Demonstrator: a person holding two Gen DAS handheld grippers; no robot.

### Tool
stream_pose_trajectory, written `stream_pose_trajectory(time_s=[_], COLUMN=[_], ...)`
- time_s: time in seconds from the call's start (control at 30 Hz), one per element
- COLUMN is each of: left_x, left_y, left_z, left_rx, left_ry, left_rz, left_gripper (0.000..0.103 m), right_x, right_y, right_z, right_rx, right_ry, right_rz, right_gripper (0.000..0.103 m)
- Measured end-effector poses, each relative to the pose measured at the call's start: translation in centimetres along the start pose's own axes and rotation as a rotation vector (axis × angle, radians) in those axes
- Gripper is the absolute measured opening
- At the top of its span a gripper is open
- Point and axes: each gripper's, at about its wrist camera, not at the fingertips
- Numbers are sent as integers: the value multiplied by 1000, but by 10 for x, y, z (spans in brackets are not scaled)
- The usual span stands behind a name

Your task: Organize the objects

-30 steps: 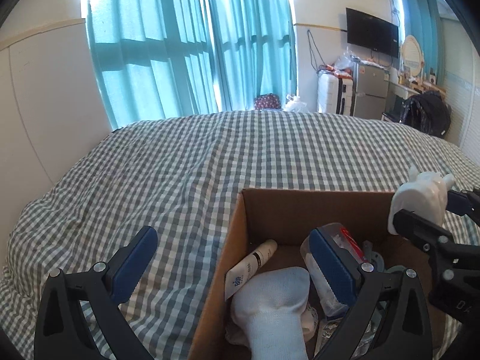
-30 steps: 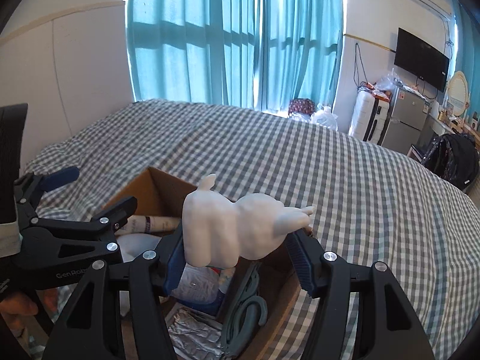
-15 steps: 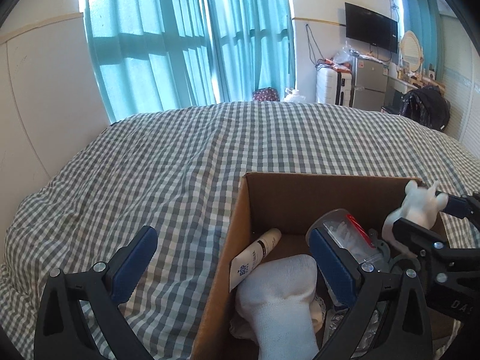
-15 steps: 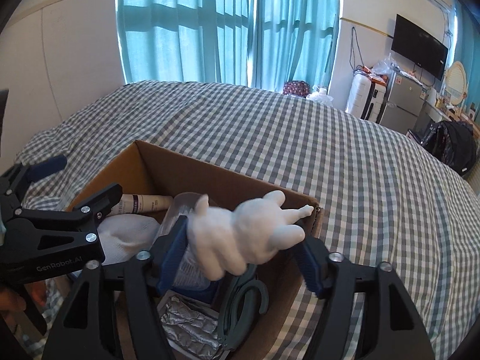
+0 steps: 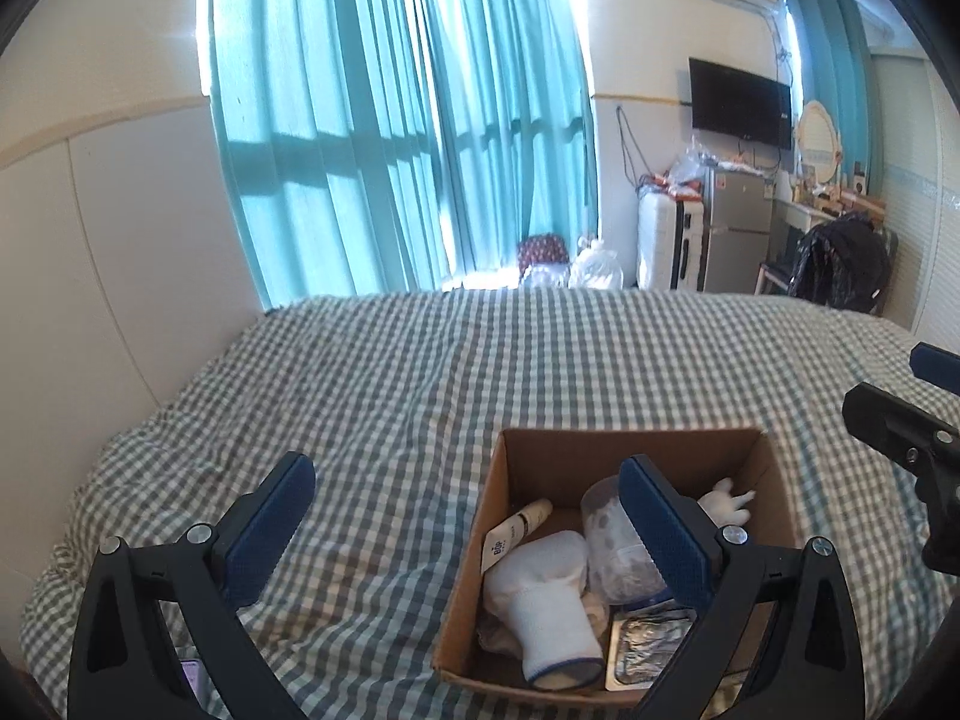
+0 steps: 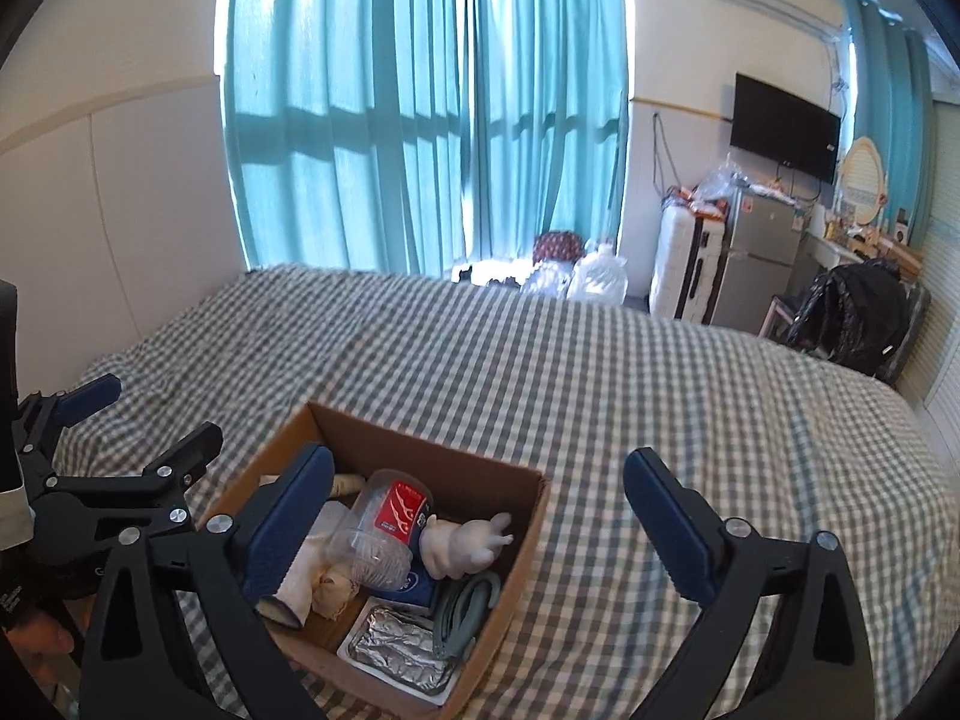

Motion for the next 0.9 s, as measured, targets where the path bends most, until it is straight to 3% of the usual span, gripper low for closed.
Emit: stream_pose_trajectory(time_s=[0.37,0.73,0.9], left_x=[97,174,191], left_y=[27,15,-6], left_z=[9,11,12], left_rx=[41,91,81], left_ry=[-25,-44,13], left_rz=[-122,-208,-237], left_gripper=[103,103,103], right_x=[130,210,218], right_y=[34,7,-23], right_z=[-9,-3,2], right_rx=[50,39,60], right_ry=[-39,-100,-149], right_rz=[-171,-274,-312], right_gripper=[103,103,103])
Point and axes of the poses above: each gripper's, at about its wrist camera, not at the fingertips, and x roughly against the way its jaws point, z to its left, y to its top, and after that the axes turned 13 degrees about -z, right-handed
